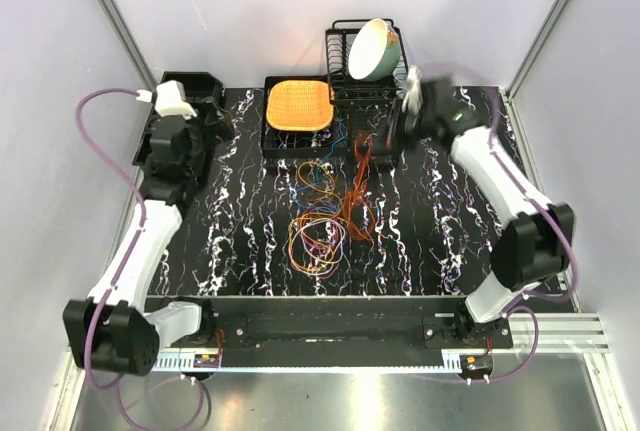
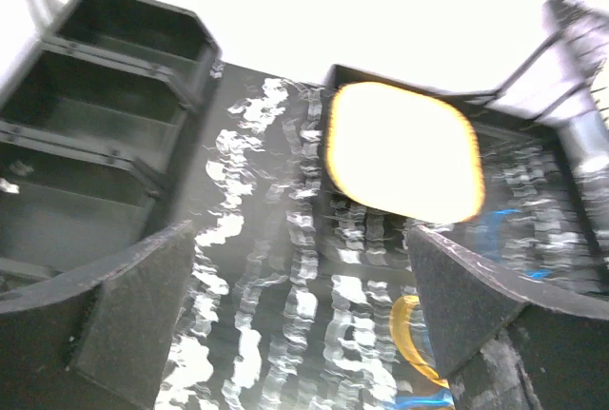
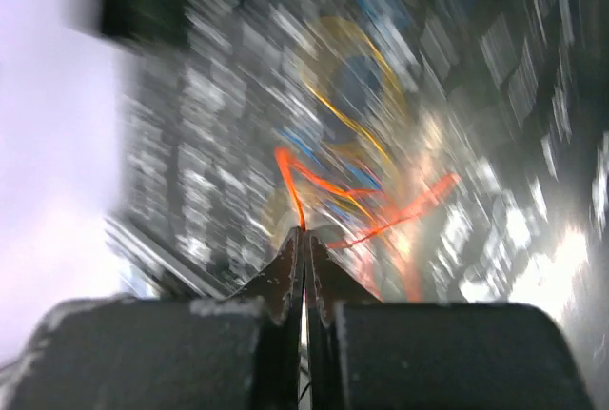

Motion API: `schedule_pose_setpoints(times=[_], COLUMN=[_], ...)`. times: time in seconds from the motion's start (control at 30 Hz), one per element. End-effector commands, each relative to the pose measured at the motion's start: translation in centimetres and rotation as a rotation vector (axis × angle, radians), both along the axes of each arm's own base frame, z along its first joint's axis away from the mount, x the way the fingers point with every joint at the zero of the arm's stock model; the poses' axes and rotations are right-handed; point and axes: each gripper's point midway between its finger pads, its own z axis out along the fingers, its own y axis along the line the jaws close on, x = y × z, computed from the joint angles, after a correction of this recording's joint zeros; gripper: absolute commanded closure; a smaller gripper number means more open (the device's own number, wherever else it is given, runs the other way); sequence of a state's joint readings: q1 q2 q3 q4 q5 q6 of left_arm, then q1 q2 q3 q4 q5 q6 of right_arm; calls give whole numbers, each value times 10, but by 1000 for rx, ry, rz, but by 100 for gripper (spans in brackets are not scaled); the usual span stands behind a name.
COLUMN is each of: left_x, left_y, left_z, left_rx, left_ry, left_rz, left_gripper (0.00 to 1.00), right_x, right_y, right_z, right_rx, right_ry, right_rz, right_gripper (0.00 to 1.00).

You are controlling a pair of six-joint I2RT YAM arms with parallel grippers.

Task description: Untangle the cables

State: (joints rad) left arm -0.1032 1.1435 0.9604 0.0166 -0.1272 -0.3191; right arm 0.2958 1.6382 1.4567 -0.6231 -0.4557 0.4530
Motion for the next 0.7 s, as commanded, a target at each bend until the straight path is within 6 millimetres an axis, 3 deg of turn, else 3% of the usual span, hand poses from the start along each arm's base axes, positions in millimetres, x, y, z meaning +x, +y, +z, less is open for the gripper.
schedule_pose_setpoints(times=[0.0,0.07,0.1,0.17,0.2,0.23,0.27,0.37,0.4,0.47,0.5,0.57,0.63,0.67], left_x=[-35,-34,-39,-51,-55,-60,-67,-87,-97,-106,-113,-119,-123,-122], left_y=[-33,-65,-69,-75,-67,-67,-70,-86,-92,-95,-96,-103,-109,-111], left_z=[-51,-38,-40,-20,-19,-12,4,23,34,41,52,51,47,40], left_rx=[-329,-383,-422,-425,-444,-450,-440,-358,-333,-295,-286,-274,-274,-282], left_ry=[306,282,315,255,263,245,199,159,120,68,20,9,17,38], left_rz=[-91,-352,-358,-394,-330,-325,-352,-449,-461,-464,-474,-513,-551,-556], left_gripper=[1,1,1,1,1,1,1,1,1,1,1,1,12,12], right_x=[-32,-53,-67,-87,-98,-102,-106,-105,-104,-102,-102,-98,-93,-83], right_y=[6,8,7,8,6,6,5,1,-1,1,2,1,-2,-10], right_z=[232,281,325,355,371,374,375,351,330,319,304,292,263,250], right_rx=[200,273,316,379,400,409,419,400,388,399,398,395,355,307], right_ry=[-439,-502,-604,-647,-682,-690,-687,-652,-608,-591,-555,-537,-485,-483], right_rz=[57,92,111,152,160,163,164,121,104,93,93,78,41,-23], right_gripper=[100,100,100,100,100,100,100,100,100,100,100,100,99,90])
